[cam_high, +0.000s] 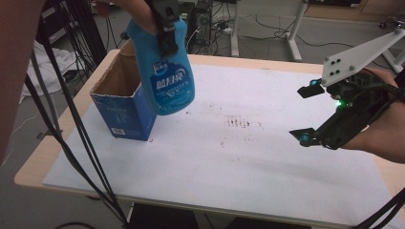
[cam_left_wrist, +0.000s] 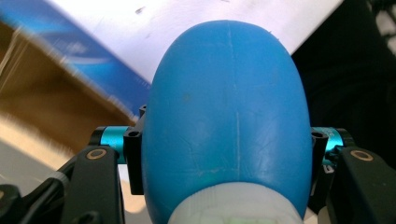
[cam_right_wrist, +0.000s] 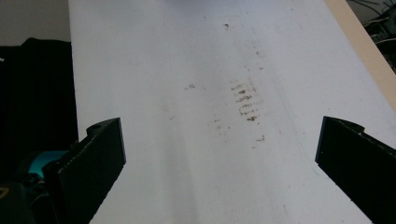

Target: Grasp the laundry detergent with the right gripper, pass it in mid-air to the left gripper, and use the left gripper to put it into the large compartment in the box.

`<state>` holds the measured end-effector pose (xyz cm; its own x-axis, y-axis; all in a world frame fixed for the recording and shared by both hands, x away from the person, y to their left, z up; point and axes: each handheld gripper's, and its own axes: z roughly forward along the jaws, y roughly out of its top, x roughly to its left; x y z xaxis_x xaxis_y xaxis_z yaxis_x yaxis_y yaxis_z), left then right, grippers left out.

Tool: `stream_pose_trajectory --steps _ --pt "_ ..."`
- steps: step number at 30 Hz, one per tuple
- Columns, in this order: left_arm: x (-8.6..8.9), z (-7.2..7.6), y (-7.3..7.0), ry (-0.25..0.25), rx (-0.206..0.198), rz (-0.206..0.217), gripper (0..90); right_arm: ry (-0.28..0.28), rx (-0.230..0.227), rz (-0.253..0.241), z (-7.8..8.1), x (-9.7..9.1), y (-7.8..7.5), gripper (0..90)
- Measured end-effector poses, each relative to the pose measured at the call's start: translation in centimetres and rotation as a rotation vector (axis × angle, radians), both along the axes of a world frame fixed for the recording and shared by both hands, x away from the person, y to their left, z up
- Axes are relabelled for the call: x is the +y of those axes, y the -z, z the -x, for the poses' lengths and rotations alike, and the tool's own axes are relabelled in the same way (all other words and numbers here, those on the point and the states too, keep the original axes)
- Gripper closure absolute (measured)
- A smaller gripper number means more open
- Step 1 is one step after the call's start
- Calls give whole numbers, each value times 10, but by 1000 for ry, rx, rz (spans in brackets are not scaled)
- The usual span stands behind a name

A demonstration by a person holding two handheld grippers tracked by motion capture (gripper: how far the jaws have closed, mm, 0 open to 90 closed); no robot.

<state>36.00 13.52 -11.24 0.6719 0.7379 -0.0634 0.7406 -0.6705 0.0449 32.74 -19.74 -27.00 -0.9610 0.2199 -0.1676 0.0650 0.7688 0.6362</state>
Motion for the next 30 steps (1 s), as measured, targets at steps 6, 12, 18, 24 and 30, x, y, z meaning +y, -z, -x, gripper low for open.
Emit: stream_pose_trajectory --steps 6,12,18,24,30 --pt "32 -10 -10 -149 -1 5 386 -20 -4 23 4 3 1 9" --pt "64 -20 -17 -297 -8 -20 386 -33 -4 35 7 9 4 9" --pt "83 -30 -13 -391 -20 -64 386 -26 4 41 5 10 7 9" --pt "90 -41 1 -394 1 -83 386 -26 6 41 4 9 8 9" --pt "95 -56 32 -337 39 -101 386 -7 11 26 3 6 10 9"
